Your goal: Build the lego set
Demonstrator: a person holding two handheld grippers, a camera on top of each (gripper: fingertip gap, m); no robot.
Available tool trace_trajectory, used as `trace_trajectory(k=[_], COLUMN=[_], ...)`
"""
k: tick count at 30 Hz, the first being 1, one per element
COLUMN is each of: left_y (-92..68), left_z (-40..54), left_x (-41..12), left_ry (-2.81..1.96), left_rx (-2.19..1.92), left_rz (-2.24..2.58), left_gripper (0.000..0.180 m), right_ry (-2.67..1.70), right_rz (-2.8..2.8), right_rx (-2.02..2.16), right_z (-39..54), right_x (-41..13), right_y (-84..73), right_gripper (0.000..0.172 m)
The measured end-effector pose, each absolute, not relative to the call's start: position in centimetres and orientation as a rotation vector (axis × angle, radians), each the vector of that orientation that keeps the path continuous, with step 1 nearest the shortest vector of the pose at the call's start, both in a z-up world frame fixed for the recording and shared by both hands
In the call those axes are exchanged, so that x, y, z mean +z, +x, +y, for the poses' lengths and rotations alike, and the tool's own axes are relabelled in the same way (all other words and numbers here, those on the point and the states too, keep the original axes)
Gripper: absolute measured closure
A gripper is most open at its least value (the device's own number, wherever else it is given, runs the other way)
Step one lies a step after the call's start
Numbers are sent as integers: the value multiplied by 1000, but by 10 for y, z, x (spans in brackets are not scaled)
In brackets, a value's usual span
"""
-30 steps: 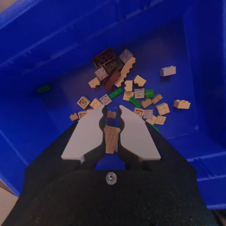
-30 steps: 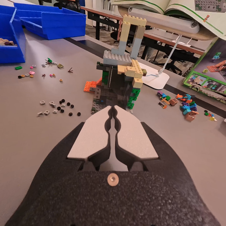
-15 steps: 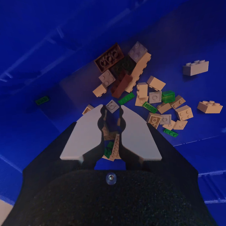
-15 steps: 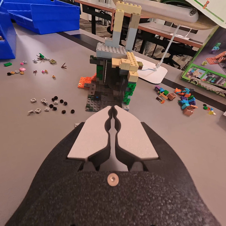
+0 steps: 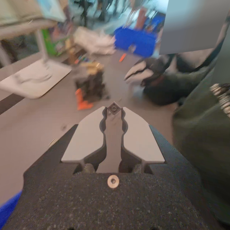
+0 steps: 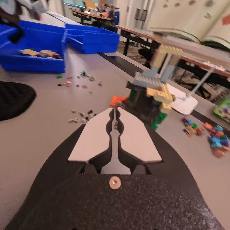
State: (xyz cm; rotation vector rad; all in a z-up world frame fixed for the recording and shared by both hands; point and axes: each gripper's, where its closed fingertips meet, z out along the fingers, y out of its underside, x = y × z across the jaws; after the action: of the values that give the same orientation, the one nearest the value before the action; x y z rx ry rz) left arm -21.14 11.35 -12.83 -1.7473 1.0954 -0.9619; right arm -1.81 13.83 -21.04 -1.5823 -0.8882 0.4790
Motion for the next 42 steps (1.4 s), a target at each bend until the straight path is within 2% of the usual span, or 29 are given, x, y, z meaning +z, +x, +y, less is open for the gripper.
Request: trace_trajectory(k=[3,8,11,14,16,20,25,29,42], left_y=[-141,-65,-39,-28,-25,-27,-63,-95,-179], left_z=[87,72,68,65,64,71,93,96,88], left_x=[-113,-122,-131,-136,-141,-158,-180,-179,-169], left_ry=[-1532,-1376,-1367,-1381,-1402,-1506,-1652,-1676,-1720], left_rx=[-1302,-1679,-1762,-1809,-1795,-1659,-1225,-1052,-773], left_rz=[1058,973,972,988,1013,1051,1095,1058,935], left_gripper=[160,160,160,160,160,160,158,159,160], right_ry=[-1435,-1166,-1104,-1094,-1091,-1168,-1489,-1648,-1812], right_rz=[-1037,-1190,-1253,-1325,-1334,-1445,-1815,-1999,-2075], right_rx=[535,493,429,371,336,352,199,85,238], right_z=[113,80,73,72,74,76,106,124,123], right_x=[-190,-147,-137,-142,-144,-164,-241,-291,-306], right_y=[-45,-60,-54,-48,-43,-39,-10,7,7], right_gripper=[165,149,143,143,153,155,154,154,151])
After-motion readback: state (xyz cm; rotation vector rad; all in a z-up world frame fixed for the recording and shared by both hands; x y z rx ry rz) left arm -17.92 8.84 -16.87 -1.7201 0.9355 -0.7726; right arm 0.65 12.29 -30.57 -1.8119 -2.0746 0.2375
